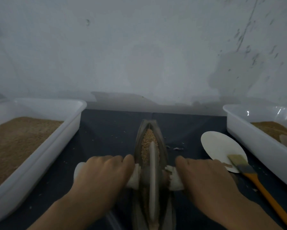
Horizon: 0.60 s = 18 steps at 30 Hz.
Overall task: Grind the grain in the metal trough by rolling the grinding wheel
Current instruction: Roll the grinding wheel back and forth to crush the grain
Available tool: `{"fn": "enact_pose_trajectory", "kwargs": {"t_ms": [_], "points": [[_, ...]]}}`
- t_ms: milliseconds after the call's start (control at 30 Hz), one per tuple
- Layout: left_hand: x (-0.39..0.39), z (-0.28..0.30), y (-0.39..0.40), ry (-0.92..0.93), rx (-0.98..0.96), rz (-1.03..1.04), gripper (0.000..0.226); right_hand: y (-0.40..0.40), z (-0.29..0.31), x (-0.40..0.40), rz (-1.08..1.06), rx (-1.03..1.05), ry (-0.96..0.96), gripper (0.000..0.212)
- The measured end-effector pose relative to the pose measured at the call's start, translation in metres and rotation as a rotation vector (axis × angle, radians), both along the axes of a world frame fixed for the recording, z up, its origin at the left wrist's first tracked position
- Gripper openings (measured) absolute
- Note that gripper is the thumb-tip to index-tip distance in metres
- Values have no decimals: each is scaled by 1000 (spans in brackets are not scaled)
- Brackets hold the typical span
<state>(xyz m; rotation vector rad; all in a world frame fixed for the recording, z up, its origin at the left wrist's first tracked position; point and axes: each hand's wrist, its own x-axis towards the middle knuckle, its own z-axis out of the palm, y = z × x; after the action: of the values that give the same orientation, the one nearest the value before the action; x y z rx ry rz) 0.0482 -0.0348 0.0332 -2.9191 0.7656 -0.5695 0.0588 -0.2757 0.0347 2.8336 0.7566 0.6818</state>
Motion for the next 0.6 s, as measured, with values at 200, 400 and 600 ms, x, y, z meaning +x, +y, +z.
{"fn": "enact_pose_trajectory", "kwargs": {"t_ms": [200, 400, 600], "points": [[24, -6, -1, 21, 43, 159, 42, 8, 2, 26, -100, -127, 42, 37], [65, -8, -7, -67, 23, 227, 36, 13, 3, 77, -145, -87, 22, 34], [34, -7, 0, 2, -17, 141, 49, 7, 2, 30, -105, -70, 26, 38]]}}
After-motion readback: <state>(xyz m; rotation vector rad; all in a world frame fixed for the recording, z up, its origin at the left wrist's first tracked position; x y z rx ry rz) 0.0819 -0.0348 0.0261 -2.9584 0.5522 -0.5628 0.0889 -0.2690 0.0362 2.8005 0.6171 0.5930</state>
